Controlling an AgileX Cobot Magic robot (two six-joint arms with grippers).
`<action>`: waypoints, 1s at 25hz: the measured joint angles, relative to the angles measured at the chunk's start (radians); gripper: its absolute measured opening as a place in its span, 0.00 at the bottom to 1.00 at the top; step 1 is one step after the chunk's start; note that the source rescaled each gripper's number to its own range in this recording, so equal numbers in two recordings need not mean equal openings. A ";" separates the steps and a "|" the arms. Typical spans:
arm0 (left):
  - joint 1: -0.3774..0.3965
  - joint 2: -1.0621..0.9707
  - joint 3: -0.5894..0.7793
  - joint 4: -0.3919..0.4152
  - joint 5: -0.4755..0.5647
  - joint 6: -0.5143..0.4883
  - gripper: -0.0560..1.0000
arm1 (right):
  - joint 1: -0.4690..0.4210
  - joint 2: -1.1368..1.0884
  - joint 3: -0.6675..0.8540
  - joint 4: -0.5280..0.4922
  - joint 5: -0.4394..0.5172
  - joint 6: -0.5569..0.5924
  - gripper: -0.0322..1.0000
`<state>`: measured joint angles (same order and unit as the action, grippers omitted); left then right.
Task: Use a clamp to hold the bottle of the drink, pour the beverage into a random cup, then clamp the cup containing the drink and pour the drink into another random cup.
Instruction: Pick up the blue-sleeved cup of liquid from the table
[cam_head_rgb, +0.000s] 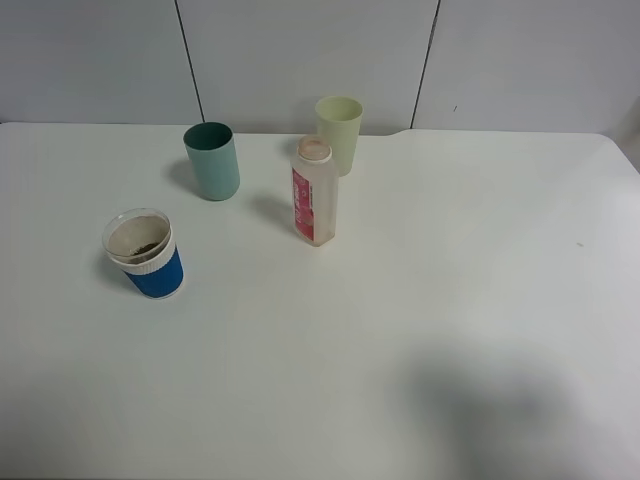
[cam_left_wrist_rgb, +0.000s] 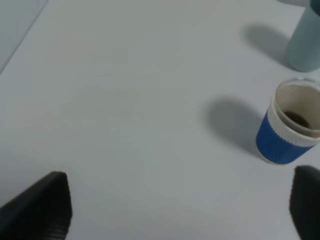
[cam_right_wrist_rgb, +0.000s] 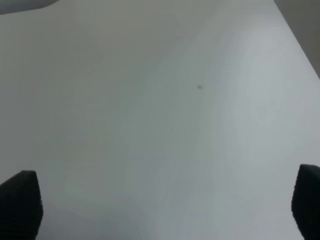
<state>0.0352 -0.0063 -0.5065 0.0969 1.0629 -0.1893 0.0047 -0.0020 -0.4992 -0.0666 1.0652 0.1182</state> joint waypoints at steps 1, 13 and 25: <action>0.000 0.000 0.000 0.000 0.000 0.000 0.64 | 0.000 0.000 0.000 0.000 0.000 0.000 1.00; 0.000 0.000 0.000 -0.024 -0.009 0.024 0.70 | 0.000 0.000 0.000 0.000 0.000 0.000 1.00; 0.000 0.061 -0.023 -0.097 -0.264 0.167 0.88 | 0.000 0.000 0.000 0.000 0.000 0.000 1.00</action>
<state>0.0352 0.0550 -0.5294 0.0000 0.7989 -0.0222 0.0047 -0.0020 -0.4992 -0.0666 1.0652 0.1182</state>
